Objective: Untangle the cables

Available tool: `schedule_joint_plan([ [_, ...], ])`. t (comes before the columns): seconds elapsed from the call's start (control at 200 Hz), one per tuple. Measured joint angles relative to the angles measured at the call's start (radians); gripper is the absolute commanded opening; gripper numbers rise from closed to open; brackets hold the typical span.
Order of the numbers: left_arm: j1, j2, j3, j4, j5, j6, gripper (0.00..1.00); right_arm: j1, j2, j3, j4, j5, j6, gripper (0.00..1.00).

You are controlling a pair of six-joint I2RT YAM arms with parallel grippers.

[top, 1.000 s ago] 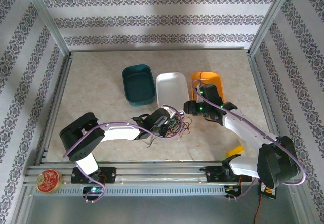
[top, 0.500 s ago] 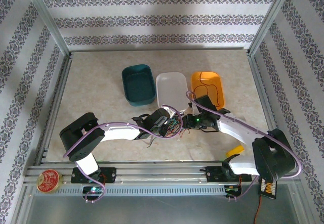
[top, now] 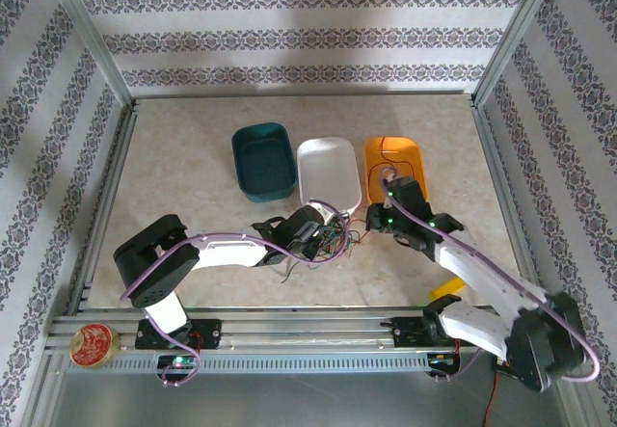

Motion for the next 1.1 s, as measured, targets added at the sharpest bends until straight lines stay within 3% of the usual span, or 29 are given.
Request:
schedule_joint_plan([
  [0.215,0.0,0.0,0.0,0.0,-0.003,0.0,0.0,-0.037,-0.194,0.002,-0.011,0.202,0.051,0.0],
  [0.49,0.0,-0.002,0.0,0.001,-0.007,0.0,0.0,-0.084,-0.298,0.094,-0.043,0.37,-0.016,0.0],
  [0.765,0.0,-0.008,-0.007,0.006,-0.014,0.0,0.0,-0.214,-0.336,0.229,-0.004,0.479,-0.08,0.0],
  [1.1,0.0,-0.008,-0.01,0.006,-0.016,0.0,0.0,-0.261,-0.332,0.336,0.056,0.524,-0.127,0.0],
])
